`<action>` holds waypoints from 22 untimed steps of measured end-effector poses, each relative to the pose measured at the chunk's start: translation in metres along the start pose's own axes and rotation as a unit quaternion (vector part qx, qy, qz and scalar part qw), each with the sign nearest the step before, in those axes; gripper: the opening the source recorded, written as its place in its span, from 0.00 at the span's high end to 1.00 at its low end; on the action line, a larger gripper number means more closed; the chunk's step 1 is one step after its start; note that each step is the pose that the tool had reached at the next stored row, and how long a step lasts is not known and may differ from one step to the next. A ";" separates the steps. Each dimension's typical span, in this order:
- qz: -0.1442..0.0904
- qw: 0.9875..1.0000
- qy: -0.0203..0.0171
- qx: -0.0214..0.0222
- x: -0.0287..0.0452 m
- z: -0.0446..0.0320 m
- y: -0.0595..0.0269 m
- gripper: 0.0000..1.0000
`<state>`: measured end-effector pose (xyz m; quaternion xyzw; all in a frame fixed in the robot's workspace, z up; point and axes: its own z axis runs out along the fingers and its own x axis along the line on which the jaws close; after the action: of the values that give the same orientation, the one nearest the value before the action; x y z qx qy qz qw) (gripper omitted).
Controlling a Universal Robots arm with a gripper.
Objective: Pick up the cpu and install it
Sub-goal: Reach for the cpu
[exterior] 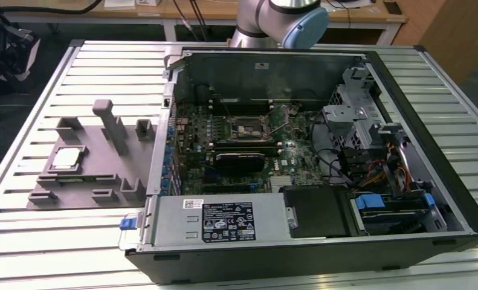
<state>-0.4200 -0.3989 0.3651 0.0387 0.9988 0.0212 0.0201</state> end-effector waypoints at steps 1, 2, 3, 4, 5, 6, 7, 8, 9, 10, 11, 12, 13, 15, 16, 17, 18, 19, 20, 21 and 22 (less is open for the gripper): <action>0.000 1.000 0.000 0.000 0.0001 0.0018 -0.0001 0.89; 0.000 1.000 0.000 0.000 0.0001 0.0036 -0.0001 0.89; 0.000 1.000 0.000 0.000 0.0002 0.0055 -0.0002 0.89; 0.000 1.000 0.000 0.000 0.0003 0.0073 -0.0003 0.89; 0.000 1.000 0.000 0.000 0.0004 0.0091 -0.0004 0.89; 0.000 1.000 0.000 0.000 0.0004 0.0109 -0.0005 0.89; 0.000 1.000 0.000 0.000 0.0005 0.0126 -0.0006 0.89; 0.000 1.000 0.000 0.000 0.0006 0.0145 -0.0006 0.89; 0.000 1.000 0.000 0.000 0.0006 0.0164 -0.0007 0.89; 0.000 1.000 0.000 0.000 0.0007 0.0182 -0.0008 0.89; 0.000 1.000 0.000 0.000 0.0008 0.0200 -0.0009 0.89; 0.000 1.000 0.000 0.000 0.0009 0.0218 -0.0010 0.89; 0.000 1.000 0.000 0.000 0.0009 0.0236 -0.0011 0.89; 0.000 1.000 0.000 0.000 0.0010 0.0272 -0.0013 0.89; 0.000 1.000 0.000 0.000 0.0011 0.0291 -0.0014 0.89; 0.000 1.000 0.000 0.000 0.0012 0.0309 -0.0015 0.89; 0.000 1.000 0.000 0.000 0.0013 0.0328 -0.0016 0.89; 0.000 1.000 0.000 0.000 0.0013 0.0346 -0.0017 0.89; 0.000 1.000 0.000 0.000 0.0014 0.0363 -0.0018 0.89; 0.000 1.000 0.000 0.000 0.0014 0.0381 -0.0018 0.89; 0.000 1.000 0.000 0.000 0.0015 0.0399 -0.0019 0.89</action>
<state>-0.4200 -0.3991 0.3252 0.0387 0.9988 0.0212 0.0201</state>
